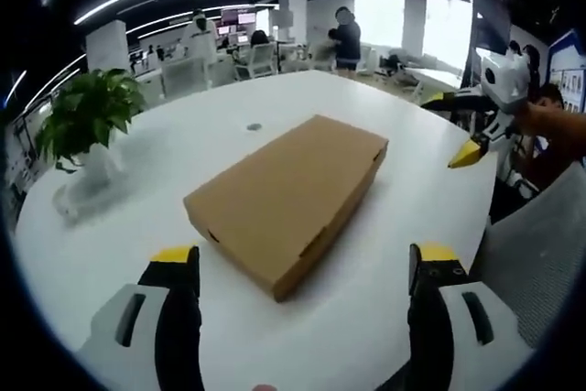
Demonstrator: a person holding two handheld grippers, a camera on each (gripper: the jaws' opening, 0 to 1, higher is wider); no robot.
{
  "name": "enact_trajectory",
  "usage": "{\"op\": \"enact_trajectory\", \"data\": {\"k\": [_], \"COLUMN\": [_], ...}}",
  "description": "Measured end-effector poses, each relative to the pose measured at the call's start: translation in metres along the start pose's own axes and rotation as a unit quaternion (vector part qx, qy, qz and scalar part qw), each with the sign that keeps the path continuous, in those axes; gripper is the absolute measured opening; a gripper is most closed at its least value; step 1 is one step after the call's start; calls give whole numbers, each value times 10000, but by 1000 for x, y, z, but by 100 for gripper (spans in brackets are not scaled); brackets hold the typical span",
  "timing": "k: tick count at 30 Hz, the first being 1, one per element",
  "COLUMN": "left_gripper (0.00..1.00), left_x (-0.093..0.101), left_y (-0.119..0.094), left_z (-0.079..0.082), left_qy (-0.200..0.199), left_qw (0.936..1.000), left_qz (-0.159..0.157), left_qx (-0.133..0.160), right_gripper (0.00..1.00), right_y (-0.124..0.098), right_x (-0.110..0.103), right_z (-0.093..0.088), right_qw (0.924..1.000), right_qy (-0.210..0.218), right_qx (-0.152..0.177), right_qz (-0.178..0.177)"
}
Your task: Operate the shoe box by opening the lid, removing the specified soft item, and placing it in the target area until the item is outside and the box remains undamaged.
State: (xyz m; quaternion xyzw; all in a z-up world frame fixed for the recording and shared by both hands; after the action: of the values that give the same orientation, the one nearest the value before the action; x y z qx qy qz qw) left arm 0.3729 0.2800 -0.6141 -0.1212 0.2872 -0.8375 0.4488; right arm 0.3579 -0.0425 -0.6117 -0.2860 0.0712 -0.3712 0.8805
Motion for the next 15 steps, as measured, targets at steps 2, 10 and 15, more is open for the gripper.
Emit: {"op": "enact_trajectory", "data": {"k": [2,10,15], "left_gripper": [91,88,86], "left_x": [0,-2,-5], "left_y": [5,25,40], "left_z": [-3,-11,-14], "left_qy": [48,106,-65], "left_qw": [10000,9999,9999], "left_qz": [-24,30,61], "left_qx": [-37,-58,-125], "right_gripper": [87,82,77], "right_y": [5,31,49], "right_x": [2,10,16], "right_z": [-1,-4,-3], "right_qw": [10000,9990,9985], "right_qy": [-35,-249,-202], "right_qx": [-22,6,-29], "right_qz": [50,357,500]}}
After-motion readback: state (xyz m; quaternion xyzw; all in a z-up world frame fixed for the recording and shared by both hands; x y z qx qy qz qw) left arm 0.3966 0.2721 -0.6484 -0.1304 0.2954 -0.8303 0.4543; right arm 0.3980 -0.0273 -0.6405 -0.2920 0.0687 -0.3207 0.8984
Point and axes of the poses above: the point that each gripper's makers call its tool centre point, and the gripper's own axes: y roughly forward along the fingers, x roughly to its right, z roughly out of its top, the point moved 8 cm from there along -y, roughly backward along the fingers, and after that the axes turned 8 degrees about z, right-handed, at the moved point
